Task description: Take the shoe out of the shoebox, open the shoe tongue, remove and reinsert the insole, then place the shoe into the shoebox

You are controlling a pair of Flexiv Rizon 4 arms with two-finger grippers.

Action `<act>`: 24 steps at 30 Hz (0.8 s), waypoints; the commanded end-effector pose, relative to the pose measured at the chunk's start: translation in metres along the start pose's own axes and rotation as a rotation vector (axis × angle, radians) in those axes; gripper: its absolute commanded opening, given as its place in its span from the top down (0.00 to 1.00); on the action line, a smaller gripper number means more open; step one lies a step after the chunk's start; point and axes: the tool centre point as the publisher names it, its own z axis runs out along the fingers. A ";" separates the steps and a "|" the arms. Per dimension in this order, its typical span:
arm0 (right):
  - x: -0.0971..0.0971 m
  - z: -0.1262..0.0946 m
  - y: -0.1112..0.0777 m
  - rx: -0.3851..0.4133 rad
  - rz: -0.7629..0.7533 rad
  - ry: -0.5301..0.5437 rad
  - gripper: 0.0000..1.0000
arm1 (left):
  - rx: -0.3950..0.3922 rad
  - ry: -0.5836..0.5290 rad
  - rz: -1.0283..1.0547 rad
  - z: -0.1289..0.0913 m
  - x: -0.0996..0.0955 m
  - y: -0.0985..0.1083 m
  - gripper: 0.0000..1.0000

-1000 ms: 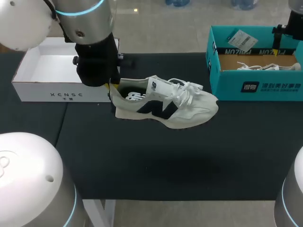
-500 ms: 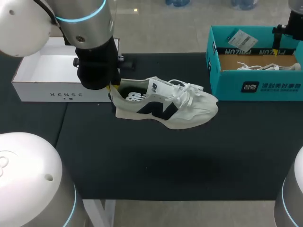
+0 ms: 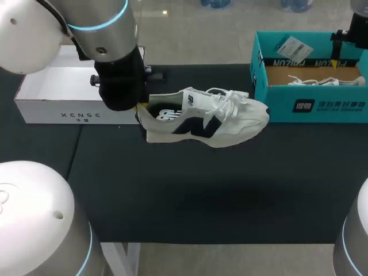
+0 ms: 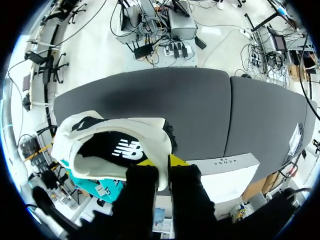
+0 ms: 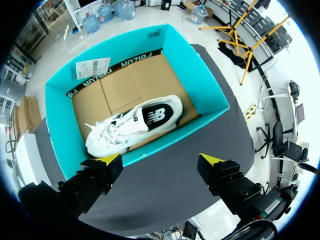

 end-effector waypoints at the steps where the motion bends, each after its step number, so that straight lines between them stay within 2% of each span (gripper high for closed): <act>1: -0.001 0.000 -0.001 -0.003 0.001 0.001 0.00 | 0.007 0.011 -0.035 0.007 -0.007 -0.004 1.00; 13: -0.001 0.000 -0.001 -0.003 0.001 0.001 0.00 | 0.016 -0.006 -0.005 0.019 -0.027 -0.020 1.00; 17: -0.001 0.000 -0.001 -0.003 0.001 0.001 0.00 | 0.015 0.008 0.002 0.032 -0.034 -0.026 1.00; 24: -0.001 0.000 -0.001 -0.003 0.001 0.001 0.00 | 0.039 0.004 0.024 0.071 -0.044 -0.038 1.00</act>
